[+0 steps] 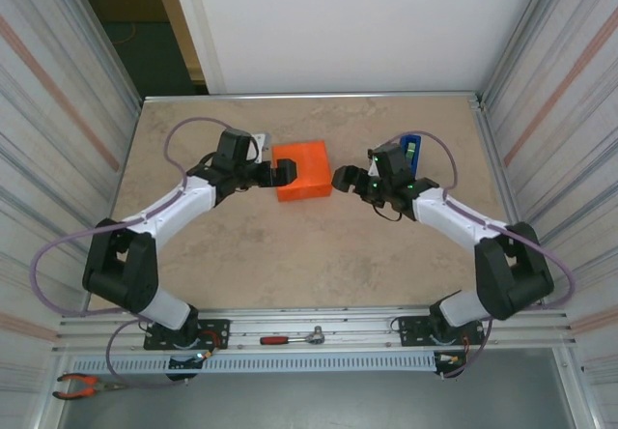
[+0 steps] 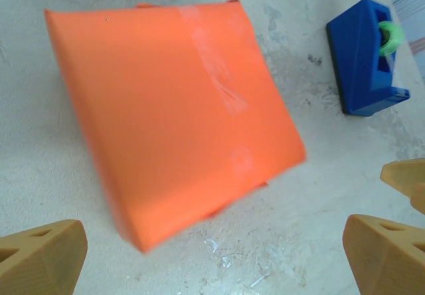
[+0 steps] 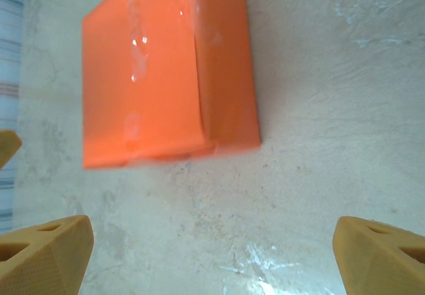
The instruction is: Wrap the gift box in paper
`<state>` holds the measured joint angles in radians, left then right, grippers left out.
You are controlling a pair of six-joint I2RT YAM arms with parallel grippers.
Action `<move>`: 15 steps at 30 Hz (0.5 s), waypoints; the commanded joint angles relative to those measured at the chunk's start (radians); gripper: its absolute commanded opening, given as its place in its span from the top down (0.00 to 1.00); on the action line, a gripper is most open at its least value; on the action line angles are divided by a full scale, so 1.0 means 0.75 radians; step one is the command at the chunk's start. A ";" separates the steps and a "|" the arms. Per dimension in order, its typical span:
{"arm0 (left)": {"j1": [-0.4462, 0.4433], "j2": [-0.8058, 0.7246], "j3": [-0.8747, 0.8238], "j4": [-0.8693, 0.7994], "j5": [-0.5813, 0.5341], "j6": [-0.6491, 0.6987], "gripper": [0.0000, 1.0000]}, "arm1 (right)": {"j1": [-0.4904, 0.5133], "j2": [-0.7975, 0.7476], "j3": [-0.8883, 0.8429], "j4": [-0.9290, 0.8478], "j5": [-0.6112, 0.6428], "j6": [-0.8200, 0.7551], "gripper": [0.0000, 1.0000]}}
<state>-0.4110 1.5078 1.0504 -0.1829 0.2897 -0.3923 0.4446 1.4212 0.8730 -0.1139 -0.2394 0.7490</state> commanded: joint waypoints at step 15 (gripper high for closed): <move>0.246 -0.436 -0.228 0.132 -0.493 0.390 0.01 | -0.399 -0.428 -0.202 -0.168 0.820 -0.342 0.01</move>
<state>-0.2398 1.2633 0.9516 -0.1921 0.0792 -0.2401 0.1596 1.1103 0.7788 -0.2844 0.1761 0.6136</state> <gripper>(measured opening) 0.990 0.991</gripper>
